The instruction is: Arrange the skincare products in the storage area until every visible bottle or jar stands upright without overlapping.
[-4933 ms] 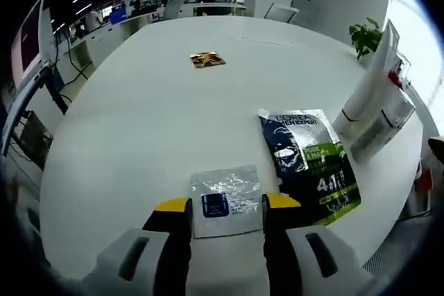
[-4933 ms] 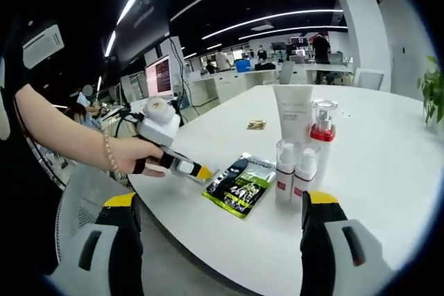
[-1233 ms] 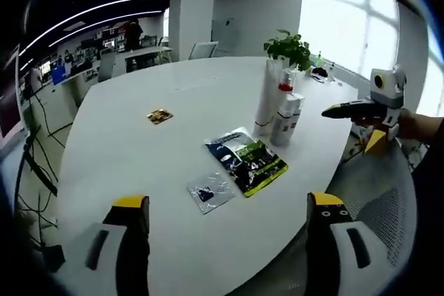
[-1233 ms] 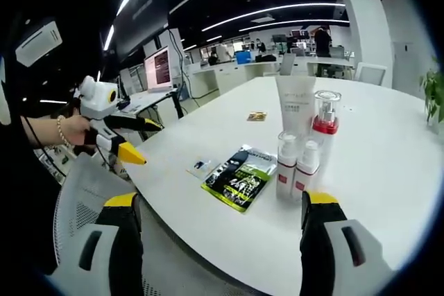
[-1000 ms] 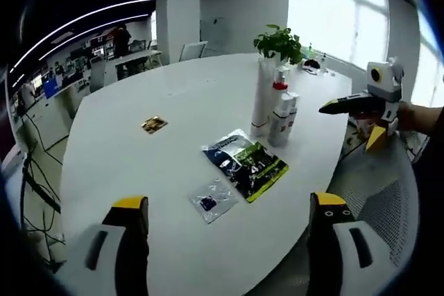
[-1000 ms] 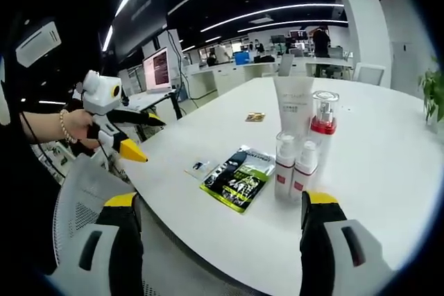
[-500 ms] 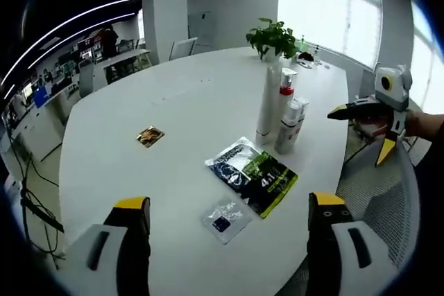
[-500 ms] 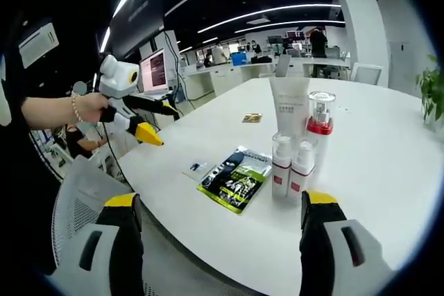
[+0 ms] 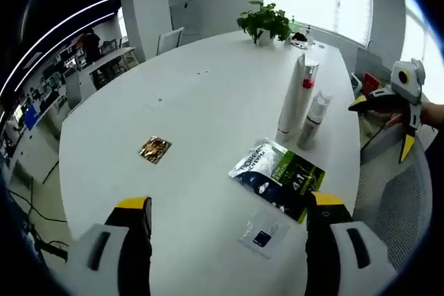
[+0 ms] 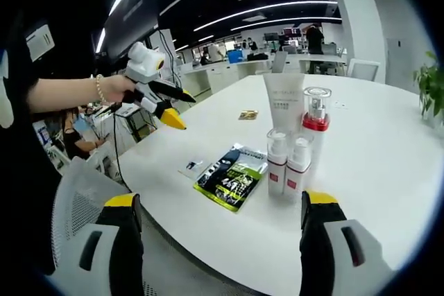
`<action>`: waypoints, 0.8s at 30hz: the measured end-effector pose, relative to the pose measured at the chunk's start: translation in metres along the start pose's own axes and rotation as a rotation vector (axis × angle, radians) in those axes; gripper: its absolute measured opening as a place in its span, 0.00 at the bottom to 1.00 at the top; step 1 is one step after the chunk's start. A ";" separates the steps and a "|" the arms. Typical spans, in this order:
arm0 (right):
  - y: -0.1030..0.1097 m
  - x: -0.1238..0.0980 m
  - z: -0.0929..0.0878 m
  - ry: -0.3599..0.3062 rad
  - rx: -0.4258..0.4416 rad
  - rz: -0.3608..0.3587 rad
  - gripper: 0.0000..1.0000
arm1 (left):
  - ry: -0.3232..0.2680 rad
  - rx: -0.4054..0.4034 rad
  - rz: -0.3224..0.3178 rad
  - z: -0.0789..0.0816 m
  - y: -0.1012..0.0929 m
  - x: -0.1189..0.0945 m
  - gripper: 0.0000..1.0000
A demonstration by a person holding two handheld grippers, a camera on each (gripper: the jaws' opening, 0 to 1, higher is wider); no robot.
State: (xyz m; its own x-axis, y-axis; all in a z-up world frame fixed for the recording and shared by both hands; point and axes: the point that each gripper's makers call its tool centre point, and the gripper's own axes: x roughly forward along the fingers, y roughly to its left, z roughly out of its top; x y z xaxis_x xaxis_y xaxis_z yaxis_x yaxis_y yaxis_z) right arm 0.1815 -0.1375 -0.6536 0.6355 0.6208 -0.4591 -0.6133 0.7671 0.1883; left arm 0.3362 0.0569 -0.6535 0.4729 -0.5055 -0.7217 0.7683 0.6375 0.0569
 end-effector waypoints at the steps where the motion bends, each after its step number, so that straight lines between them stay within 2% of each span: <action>1: 0.000 0.000 0.000 0.001 0.003 -0.001 0.95 | 0.007 0.006 -0.005 0.001 0.002 0.003 0.91; 12: -0.007 0.001 -0.004 0.017 0.036 -0.020 0.95 | 0.099 0.102 -0.040 0.009 0.043 0.048 0.91; 20: -0.010 0.001 -0.007 0.033 0.066 -0.033 0.95 | 0.153 0.142 -0.061 0.012 0.081 0.081 0.89; 24: -0.011 0.002 -0.009 0.042 0.079 -0.038 0.95 | 0.175 0.134 -0.081 0.014 0.087 0.091 0.85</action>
State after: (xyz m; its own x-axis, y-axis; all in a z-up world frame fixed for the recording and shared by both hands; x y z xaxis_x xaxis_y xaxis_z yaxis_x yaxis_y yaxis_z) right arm 0.1849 -0.1464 -0.6645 0.6359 0.5853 -0.5030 -0.5495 0.8011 0.2374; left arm 0.4527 0.0579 -0.7046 0.3344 -0.4353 -0.8359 0.8566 0.5102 0.0770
